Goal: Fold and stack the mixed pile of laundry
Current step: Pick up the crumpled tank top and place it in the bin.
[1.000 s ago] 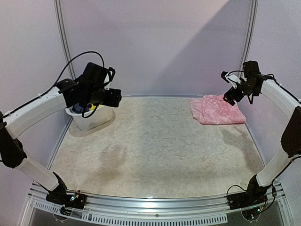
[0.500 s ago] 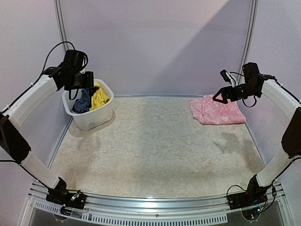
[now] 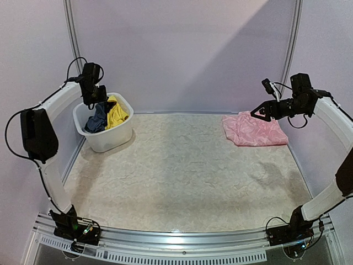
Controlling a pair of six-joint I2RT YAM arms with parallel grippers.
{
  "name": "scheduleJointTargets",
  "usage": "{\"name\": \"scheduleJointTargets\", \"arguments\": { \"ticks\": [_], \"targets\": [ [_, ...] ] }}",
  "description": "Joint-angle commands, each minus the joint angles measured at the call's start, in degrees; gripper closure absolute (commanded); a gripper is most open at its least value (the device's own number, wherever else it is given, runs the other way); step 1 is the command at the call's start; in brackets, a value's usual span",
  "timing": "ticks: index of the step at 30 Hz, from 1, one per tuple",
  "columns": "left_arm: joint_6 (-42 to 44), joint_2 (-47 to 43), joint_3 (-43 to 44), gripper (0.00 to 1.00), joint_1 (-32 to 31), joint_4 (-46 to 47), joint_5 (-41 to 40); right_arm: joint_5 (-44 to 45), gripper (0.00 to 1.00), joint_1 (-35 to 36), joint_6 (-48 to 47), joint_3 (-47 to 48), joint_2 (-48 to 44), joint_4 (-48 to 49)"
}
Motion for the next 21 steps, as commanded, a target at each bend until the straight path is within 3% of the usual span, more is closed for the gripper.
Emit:
{"name": "scheduleJointTargets", "arguments": {
  "ticks": [1, 7, 15, 17, 21],
  "targets": [
    [1.1, 8.2, 7.2, 0.47, 1.7, -0.3, 1.6, -1.7, 0.09, 0.0, 0.7, -1.1, -0.2, 0.5],
    [1.7, 18.3, 17.6, 0.48, 3.0, -3.2, 2.6, -1.3, 0.1, -0.1, 0.2, -0.7, 0.5, -0.7],
    [1.9, 26.0, 23.9, 0.49, 4.7, -3.3, 3.2, -1.4, 0.11, 0.0, 0.5, 0.8, 2.9, -1.4],
    [2.2, 28.0, 25.9, 0.53, 5.1, -3.4, 3.7, -1.5, 0.11, 0.0, 0.7, 1.1, 3.4, -1.4],
    [2.7, 29.7, 28.3, 0.73, 5.5, -2.5, 5.0, -1.3, 0.12, 0.1, 0.9, 1.2, 4.1, -1.5]
  ]
}}
